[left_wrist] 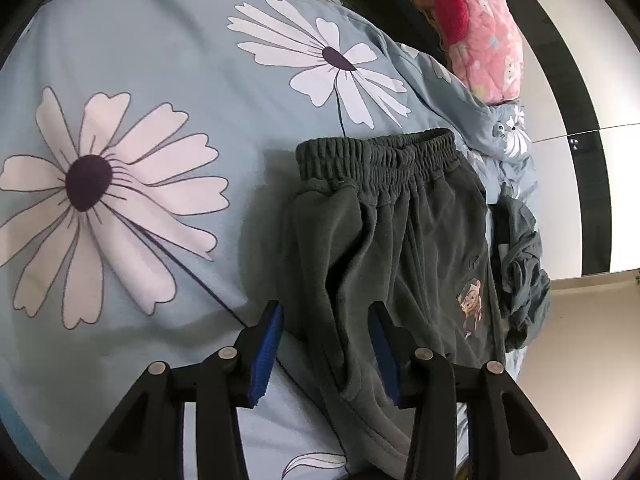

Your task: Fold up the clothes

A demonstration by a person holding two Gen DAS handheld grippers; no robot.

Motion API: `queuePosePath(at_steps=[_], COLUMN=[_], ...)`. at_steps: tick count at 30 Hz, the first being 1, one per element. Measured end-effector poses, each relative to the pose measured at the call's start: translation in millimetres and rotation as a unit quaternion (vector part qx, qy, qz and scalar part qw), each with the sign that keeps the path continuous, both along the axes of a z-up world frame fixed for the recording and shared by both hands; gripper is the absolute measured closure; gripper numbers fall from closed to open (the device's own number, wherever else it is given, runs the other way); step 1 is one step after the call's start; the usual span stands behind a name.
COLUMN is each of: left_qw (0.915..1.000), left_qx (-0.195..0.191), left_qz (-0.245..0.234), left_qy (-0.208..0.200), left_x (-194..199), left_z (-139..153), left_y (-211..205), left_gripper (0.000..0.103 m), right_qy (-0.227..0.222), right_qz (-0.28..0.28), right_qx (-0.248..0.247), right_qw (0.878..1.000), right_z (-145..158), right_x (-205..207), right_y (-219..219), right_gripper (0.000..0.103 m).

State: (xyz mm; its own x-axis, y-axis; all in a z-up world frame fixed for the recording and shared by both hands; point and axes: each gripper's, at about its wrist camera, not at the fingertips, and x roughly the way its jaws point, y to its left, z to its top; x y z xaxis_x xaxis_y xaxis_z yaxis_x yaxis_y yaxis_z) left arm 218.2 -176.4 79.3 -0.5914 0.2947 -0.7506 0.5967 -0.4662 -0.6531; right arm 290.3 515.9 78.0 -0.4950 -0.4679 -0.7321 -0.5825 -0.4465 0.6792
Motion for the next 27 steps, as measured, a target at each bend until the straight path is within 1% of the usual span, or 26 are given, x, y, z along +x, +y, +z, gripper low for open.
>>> queuePosePath(at_steps=[1,2,3,4,6,8,9,11,14,16,21,24,27], left_qw=[1.0000,1.0000,1.0000,1.0000,0.9998,0.9989,0.9984,0.9977,0.9967,0.9966,0.9969,0.9971,0.9972], left_qx=[-0.001,-0.002,-0.003,-0.003,0.010,0.024,0.023,0.004,-0.007,-0.011,-0.007,-0.016,-0.033], left_qz=[-0.002,-0.004,-0.006,-0.008,-0.004,-0.005,-0.010,-0.024,-0.038,-0.041,-0.045,-0.051,-0.055], left_qy=[0.001,0.001,0.000,0.000,0.016,0.040,0.051,0.063,0.072,0.070,0.063,0.053,0.037], left_x=[0,-1,-1,-2,-2,-2,-4,-14,-38,-58,-128,-174,-220], left_z=[0,1,3,6,16,34,47,68,93,101,108,106,93], left_y=[1,2,3,4,3,3,4,8,15,21,32,38,44], left_gripper=[0.064,0.084,0.093,0.093,0.095,0.095,0.095,0.095,0.095,0.095,0.095,0.093,0.092], right_qy=[0.000,0.002,0.005,0.008,0.022,0.044,0.055,0.075,0.096,0.104,0.097,0.082,0.054], right_qz=[0.000,-0.002,-0.003,-0.004,-0.005,-0.011,-0.013,-0.018,-0.023,-0.022,-0.023,-0.023,-0.024], right_qx=[0.002,0.002,0.003,0.005,0.015,0.025,0.029,0.039,0.041,0.049,0.069,0.083,0.089], right_qw=[1.000,1.000,1.000,1.000,1.000,0.999,0.998,0.996,0.994,0.993,0.993,0.993,0.994], right_z=[1,2,3,5,15,32,40,58,79,92,113,113,96], right_x=[0,0,-1,-1,-6,-12,-15,-25,-45,-68,-137,-181,-225], right_y=[0,0,1,1,-1,1,2,7,15,21,33,41,48], right_gripper=[0.072,0.075,0.079,0.082,0.086,0.088,0.089,0.089,0.089,0.089,0.089,0.089,0.089])
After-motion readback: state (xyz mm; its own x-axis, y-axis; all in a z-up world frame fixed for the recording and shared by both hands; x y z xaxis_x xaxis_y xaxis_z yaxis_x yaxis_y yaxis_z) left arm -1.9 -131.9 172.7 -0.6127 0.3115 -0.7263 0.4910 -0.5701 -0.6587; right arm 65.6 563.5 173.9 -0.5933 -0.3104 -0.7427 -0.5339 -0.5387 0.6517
